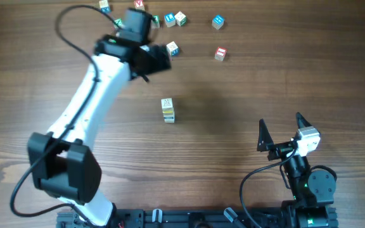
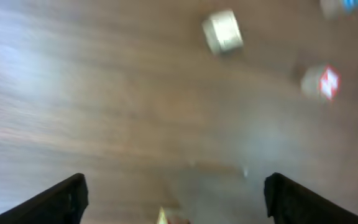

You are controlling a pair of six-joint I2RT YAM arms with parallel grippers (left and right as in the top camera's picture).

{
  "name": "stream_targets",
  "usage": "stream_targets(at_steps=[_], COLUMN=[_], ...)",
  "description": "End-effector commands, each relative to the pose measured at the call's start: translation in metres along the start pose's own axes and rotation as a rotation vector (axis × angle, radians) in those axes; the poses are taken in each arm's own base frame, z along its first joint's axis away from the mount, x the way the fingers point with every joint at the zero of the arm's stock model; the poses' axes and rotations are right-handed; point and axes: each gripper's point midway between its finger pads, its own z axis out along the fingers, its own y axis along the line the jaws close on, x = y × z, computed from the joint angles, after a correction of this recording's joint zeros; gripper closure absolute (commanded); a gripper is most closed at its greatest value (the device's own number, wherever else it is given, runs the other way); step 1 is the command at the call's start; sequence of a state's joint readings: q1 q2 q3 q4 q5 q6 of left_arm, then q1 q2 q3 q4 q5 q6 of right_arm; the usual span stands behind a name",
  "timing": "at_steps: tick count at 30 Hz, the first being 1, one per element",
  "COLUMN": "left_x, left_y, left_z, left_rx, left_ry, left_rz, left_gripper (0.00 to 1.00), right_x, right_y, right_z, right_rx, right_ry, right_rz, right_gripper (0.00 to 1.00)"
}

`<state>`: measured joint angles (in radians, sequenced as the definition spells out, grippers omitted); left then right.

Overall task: Form a tower
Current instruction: 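Open the left gripper and swing the left arm to the far left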

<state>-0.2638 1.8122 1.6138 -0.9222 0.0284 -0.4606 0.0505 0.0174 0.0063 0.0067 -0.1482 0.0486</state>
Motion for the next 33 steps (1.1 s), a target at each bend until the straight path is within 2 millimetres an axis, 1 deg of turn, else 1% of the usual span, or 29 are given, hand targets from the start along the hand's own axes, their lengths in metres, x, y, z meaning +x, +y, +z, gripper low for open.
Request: stream_targets(at_steps=[1, 4, 6, 9, 12, 16, 33], left_x=[-0.041, -0.056, -0.059, -0.059, -0.063, -0.064, -0.064], left_y=[0.052, 0.093, 0.116, 0.143, 0.159, 0.167, 0.167], left_z=[-0.019, -0.024, -0.027, -0.031, -0.034, -0.036, -0.035], left_rx=[-0.042, -0.091, -0.116, -0.149, -0.163, -0.170, -0.170], left_ry=[-0.092, -0.118, -0.116, -0.107, -0.116, -0.120, -0.120], left_rz=[-0.112, -0.198, -0.245, -0.301, -0.335, -0.352, -0.351], left_gripper=[0.01, 0.00, 0.00, 0.00, 0.00, 0.00, 0.00], right_x=[-0.002, -0.002, -0.002, -0.002, -0.002, -0.002, -0.002], right_y=[-0.001, -0.001, -0.001, -0.001, -0.001, -0.001, -0.001], right_z=[0.000, 0.000, 0.000, 0.000, 0.000, 0.000, 0.000], right_rx=[0.009, 0.009, 0.008, 0.009, 0.008, 0.008, 0.008], right_ry=[-0.009, -0.009, -0.009, -0.009, -0.009, -0.009, -0.009], right_rz=[0.005, 0.005, 0.005, 0.005, 0.004, 0.005, 0.005], right_gripper=[0.00, 0.00, 0.00, 0.00, 0.00, 0.00, 0.00])
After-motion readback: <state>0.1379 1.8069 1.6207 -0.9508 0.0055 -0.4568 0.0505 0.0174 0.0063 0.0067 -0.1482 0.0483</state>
